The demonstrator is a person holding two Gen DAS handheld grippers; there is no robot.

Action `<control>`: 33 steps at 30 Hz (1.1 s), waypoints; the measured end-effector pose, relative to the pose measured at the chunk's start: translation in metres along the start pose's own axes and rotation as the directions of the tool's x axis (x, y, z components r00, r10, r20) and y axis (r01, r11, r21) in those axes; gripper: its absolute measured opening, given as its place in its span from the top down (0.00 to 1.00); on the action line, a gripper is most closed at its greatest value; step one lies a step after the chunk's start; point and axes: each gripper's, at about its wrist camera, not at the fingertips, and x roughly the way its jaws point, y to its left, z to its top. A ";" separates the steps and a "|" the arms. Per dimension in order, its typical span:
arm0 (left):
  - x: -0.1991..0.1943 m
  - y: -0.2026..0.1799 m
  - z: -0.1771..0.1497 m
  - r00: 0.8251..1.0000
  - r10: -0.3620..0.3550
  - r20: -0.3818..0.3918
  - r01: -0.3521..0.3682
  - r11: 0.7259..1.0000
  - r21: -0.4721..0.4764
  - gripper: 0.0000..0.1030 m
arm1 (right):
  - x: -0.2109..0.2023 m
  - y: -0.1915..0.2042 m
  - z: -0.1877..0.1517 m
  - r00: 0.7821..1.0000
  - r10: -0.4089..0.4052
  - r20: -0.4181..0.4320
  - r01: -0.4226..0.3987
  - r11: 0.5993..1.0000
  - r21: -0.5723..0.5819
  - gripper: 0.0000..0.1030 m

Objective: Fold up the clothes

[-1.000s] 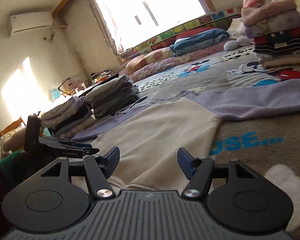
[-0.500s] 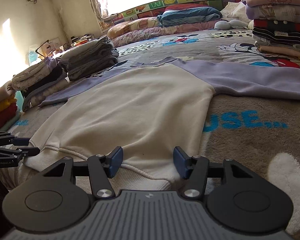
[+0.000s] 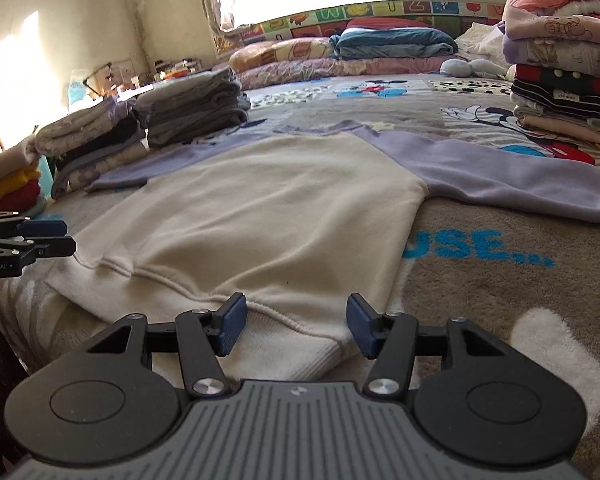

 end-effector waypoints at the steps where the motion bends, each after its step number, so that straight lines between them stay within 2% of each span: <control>1: 0.004 0.002 -0.001 0.999 0.001 -0.032 -0.001 1.000 -0.013 0.57 | 0.001 0.000 -0.001 1.000 0.000 -0.002 0.000 1.000 -0.004 0.45; 2: 0.000 0.002 0.001 0.999 -0.001 -0.034 0.001 1.000 -0.016 0.58 | 0.001 -0.001 -0.002 1.000 0.001 -0.002 -0.001 1.000 -0.005 0.45; 6: -0.014 -0.003 0.001 0.999 0.005 0.044 -0.005 1.000 -0.003 0.58 | -0.001 -0.001 -0.003 1.000 0.007 0.007 -0.007 1.000 -0.003 0.45; 9: -0.003 0.001 -0.004 1.000 -0.001 -0.019 0.000 0.998 -0.064 0.58 | -0.002 -0.002 -0.003 1.000 0.008 0.005 -0.008 1.000 -0.004 0.45; 13: -0.005 0.003 -0.004 0.998 -0.014 -0.055 0.009 0.997 -0.077 0.56 | -0.004 -0.001 -0.003 1.000 0.001 -0.007 -0.001 1.000 -0.023 0.45; 17: -0.018 0.008 -0.005 0.998 -0.037 -0.046 0.031 0.992 -0.125 0.52 | -0.014 -0.002 -0.003 1.000 0.005 -0.005 -0.005 1.000 -0.022 0.45; 19: -0.024 0.007 -0.001 0.999 -0.041 -0.009 0.039 0.989 -0.143 0.40 | -0.027 -0.010 -0.003 1.000 0.021 0.023 -0.022 1.000 0.021 0.44; 22: -0.023 0.004 0.011 0.999 -0.047 0.010 0.048 0.983 -0.176 0.31 | -0.042 -0.038 -0.005 0.997 0.003 0.082 -0.016 0.988 0.155 0.44; 24: -0.019 0.002 0.019 0.998 -0.068 0.006 0.068 0.974 -0.216 0.24 | -0.049 -0.071 -0.007 0.991 -0.037 0.131 -0.005 0.950 0.311 0.44; 27: -0.016 -0.001 0.029 0.994 -0.113 0.005 0.110 0.956 -0.271 0.11 | -0.057 -0.125 -0.013 0.973 -0.142 0.180 0.031 0.858 0.512 0.41; 29: -0.017 -0.008 0.036 0.988 -0.150 0.016 0.149 0.949 -0.279 0.09 | -0.066 -0.162 -0.018 0.954 -0.219 0.207 0.042 0.777 0.628 0.39; 31: -0.020 -0.015 0.043 0.981 -0.188 0.039 0.192 0.944 -0.268 0.08 | -0.073 -0.195 -0.026 0.935 -0.255 0.246 -0.009 0.678 0.735 0.39; 33: -0.020 -0.020 0.050 0.977 -0.206 0.050 0.212 0.939 -0.270 0.08 | -0.072 -0.220 -0.033 0.927 -0.272 0.259 -0.042 0.610 0.791 0.39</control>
